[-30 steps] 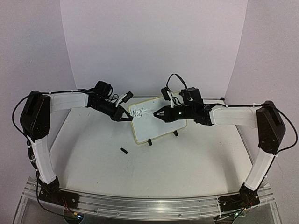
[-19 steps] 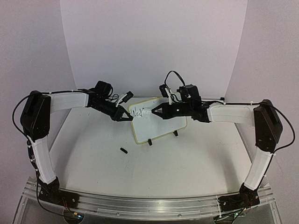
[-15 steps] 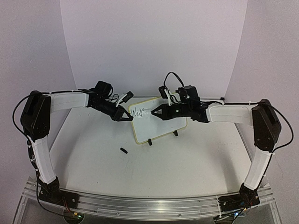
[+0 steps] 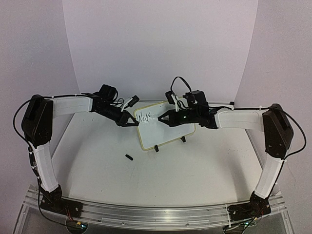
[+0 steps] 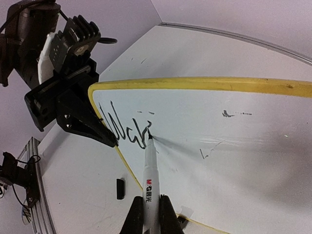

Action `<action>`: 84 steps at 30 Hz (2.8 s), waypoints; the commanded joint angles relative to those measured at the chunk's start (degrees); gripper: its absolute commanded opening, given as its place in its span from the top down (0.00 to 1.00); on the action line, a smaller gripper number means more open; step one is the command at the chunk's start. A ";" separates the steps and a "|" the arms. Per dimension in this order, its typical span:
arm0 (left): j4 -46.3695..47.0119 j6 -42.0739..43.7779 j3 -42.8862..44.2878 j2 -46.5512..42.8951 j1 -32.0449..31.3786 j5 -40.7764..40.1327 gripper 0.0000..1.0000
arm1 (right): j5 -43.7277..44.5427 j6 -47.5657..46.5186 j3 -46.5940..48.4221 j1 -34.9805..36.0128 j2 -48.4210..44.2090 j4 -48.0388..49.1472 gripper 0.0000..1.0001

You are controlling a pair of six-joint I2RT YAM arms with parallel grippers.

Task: Write a sentence on the whiteboard
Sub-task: Write on the whiteboard with the whiteboard.

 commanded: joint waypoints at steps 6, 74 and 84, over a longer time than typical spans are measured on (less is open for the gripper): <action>-6.54 0.39 -0.40 2.73 -2.26 -1.80 1.00 | 0.38 0.26 -1.92 0.03 -0.10 0.27 1.00; -6.80 0.69 -0.23 2.81 -2.44 -1.73 1.00 | 6.70 2.75 -3.05 -0.11 -4.93 7.39 1.00; -6.91 0.73 -0.17 2.93 -2.44 -1.73 1.00 | 8.06 2.94 -3.67 -0.15 -4.69 7.78 1.00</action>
